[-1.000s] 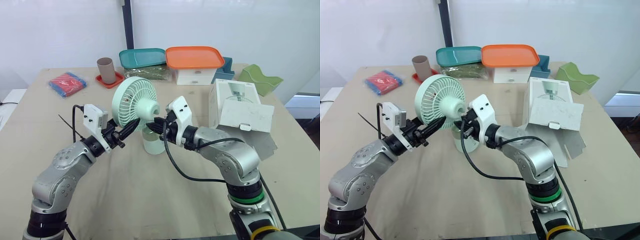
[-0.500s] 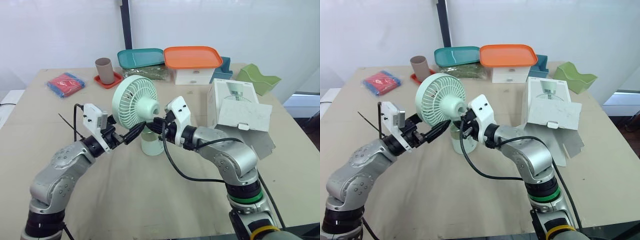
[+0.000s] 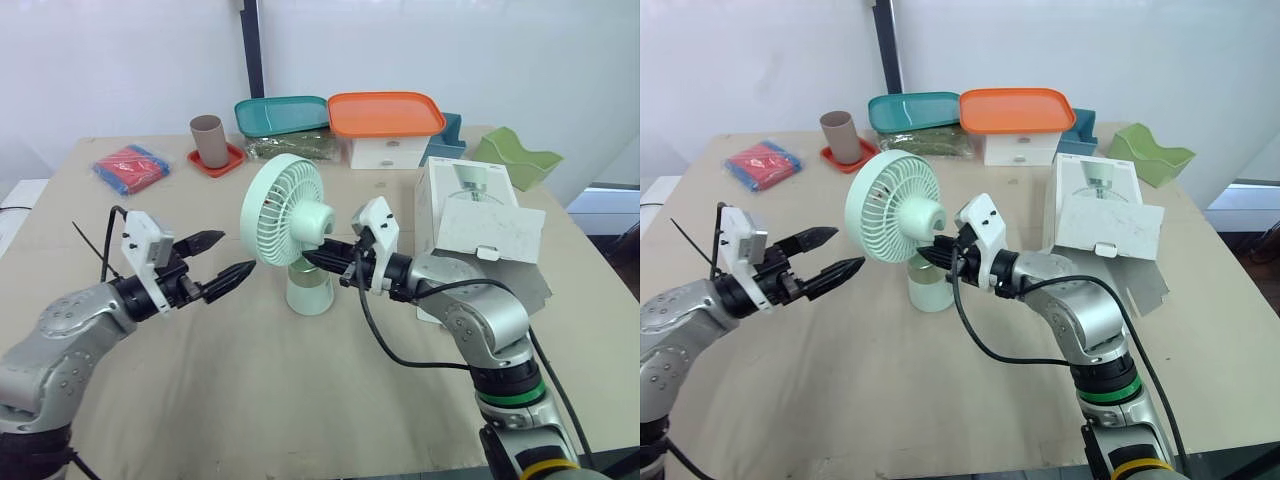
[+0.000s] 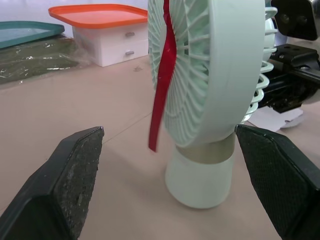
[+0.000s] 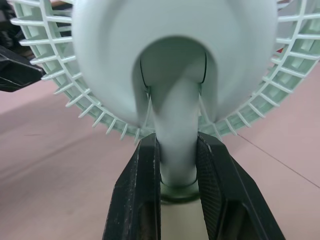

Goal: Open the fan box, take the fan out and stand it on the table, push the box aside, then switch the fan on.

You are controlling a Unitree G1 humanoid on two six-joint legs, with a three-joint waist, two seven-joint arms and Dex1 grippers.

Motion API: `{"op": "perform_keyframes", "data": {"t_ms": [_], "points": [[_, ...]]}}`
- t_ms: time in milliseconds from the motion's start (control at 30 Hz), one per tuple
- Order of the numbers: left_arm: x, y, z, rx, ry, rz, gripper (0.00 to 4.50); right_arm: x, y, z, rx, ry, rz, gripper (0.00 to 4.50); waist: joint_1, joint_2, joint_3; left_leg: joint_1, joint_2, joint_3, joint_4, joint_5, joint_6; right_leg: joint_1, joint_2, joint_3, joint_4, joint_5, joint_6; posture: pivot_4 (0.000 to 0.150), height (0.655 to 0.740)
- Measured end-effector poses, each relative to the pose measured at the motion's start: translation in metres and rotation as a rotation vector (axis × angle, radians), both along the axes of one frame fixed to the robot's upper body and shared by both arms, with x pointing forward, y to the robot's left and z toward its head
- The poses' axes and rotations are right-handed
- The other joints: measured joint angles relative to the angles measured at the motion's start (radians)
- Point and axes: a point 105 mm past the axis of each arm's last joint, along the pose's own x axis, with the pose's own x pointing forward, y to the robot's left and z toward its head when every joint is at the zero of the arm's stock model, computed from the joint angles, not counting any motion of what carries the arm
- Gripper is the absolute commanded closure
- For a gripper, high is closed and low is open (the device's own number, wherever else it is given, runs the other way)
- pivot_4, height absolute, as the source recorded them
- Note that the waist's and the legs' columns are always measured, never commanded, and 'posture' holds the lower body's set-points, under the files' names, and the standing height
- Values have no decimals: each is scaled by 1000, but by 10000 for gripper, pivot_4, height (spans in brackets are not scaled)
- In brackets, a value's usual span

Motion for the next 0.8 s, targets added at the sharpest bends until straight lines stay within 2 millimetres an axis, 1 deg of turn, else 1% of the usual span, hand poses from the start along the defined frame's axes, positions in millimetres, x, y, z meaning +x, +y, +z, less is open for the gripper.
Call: {"op": "perform_keyframes", "data": {"t_ms": [67, 133, 300, 400, 567, 600, 700, 800], "points": [[-9, 4, -8, 29, 64, -52, 303, -6, -1, 0, 30, 4, 53, 40010, 0, 0, 0, 0, 1, 0, 0, 0, 0, 0, 0, 0, 0, 0, 0, 1500, 7400], [-19, 12, -18, 73, 125, -95, 303, -12, -1, 4, 46, -16, 112, 40010, 0, 1, 1, 0, 0, 0, 0, 0, 0, 0, 0, 0, 0, 0, 0, 1500, 7400], [-28, 17, -28, 104, 181, -145, 303, -24, -2, 10, 80, -42, 225, 40010, 0, 1, 1, 0, 1, 0, 0, 0, 0, 0, 0, 0, 0, -1, 0, 1500, 7400], [-31, 19, -32, 123, 191, -158, 303, -33, -2, 7, 88, -29, 284, 40010, 0, 1, 1, 0, 1, 0, 0, 0, 0, 0, 0, 0, 0, -1, -1, 1500, 7400], [-35, 25, -44, 174, 196, -159, 303, -56, -3, -7, 20, -24, 430, 40010, 1, 1, 1, 0, 1, 0, 0, 0, 0, 0, 0, 0, 0, -1, -1, 1500, 7400], [-36, 25, -47, 191, 189, -165, 303, -64, -3, -12, 4, -16, 483, 40010, 1, 1, 1, 0, 1, 0, 0, 0, 0, 0, 0, 0, 0, -1, -1, 1500, 7400], [-37, 22, -50, 215, 175, -182, 303, -72, -2, -17, 0, -15, 533, 40010, 1, 1, 1, 0, 1, 0, 0, 0, 0, 0, 0, 0, 0, -1, -1, 1500, 7400], [-40, 14, -60, 231, 187, -216, 303, -77, -1, -20, -10, -21, 581, 40010, 1, 1, 1, 0, 1, 0, 0, 0, 0, 0, 0, 0, 0, -1, -1, 1500, 7400]]}}
